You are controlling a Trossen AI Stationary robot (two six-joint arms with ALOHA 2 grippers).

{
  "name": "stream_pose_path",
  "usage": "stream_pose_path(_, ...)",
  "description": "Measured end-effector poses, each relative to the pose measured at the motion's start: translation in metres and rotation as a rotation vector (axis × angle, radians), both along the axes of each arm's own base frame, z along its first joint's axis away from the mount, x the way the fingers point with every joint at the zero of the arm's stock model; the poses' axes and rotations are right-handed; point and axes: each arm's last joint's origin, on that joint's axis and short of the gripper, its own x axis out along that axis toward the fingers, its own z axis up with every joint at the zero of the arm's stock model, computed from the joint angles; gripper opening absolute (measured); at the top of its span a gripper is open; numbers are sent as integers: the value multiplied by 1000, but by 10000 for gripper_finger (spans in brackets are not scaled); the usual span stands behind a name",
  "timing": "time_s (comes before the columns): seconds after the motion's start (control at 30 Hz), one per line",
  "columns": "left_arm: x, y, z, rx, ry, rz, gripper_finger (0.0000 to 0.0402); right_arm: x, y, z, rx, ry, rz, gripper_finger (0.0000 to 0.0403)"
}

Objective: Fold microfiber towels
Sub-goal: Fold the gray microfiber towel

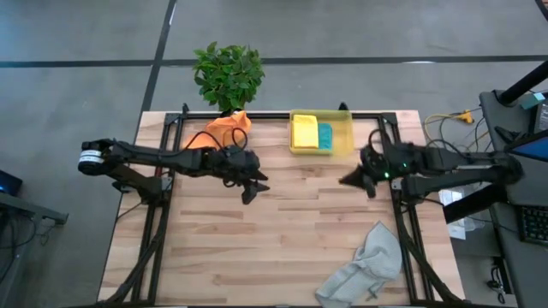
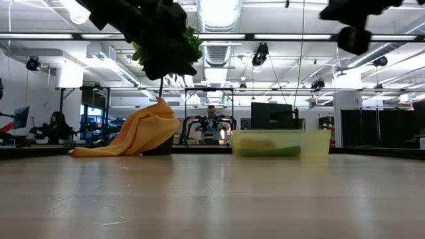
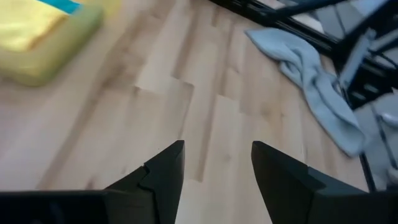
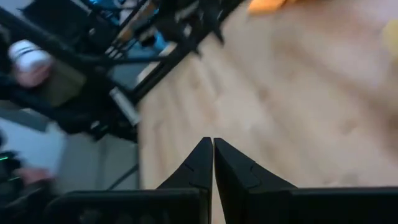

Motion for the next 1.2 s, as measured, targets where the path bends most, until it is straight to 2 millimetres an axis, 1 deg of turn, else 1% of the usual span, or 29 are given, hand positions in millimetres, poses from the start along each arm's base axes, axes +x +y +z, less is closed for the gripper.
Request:
stream_pose_path(0.1,-1,-10,-3,23,8,-53,173,-2,16,-7,108,43,50,8)
stream_pose_path(0.17,-1,-16,-5,39,10,-85,173,-1,25,-11,136,88,88,8)
stream_pose_path(0.23,-2,-21,-6,46,12,-108,173,-1,30,-15,143,178,108,8)
stream_pose_path(0.37,-2,-28,-7,46,16,-132,173,-9,36,-17,118,415,138,8)
stream_pose_path(0.43,-2,-30,-7,33,12,-129,173,-13,37,-17,98,499,162,8)
stream_pose_path(0.57,1,-31,-3,36,-37,-129,173,-22,40,-19,18,628,301,19)
stream_pose_path(0.67,3,-31,0,44,-95,-114,173,-28,43,-26,-28,721,447,44)
stream_pose_path(0.77,5,-31,5,43,-145,-97,173,-29,45,-34,-88,777,541,82)
stream_pose_path(0.9,6,-29,6,9,-156,-18,173,-28,45,-47,-196,818,593,142)
stream_pose_path(0.97,6,-29,6,-4,-153,-4,173,-27,44,-56,-250,844,596,166)
stream_pose_path(1.07,6,-29,5,-12,-149,3,173,-31,42,-72,-280,905,580,186)
stream_pose_path(1.13,6,-30,5,-12,-146,0,173,-35,40,-84,-279,951,578,190)
stream_pose_path(1.2,5,-31,5,-13,-146,-2,173,-34,40,-88,-269,944,580,189)
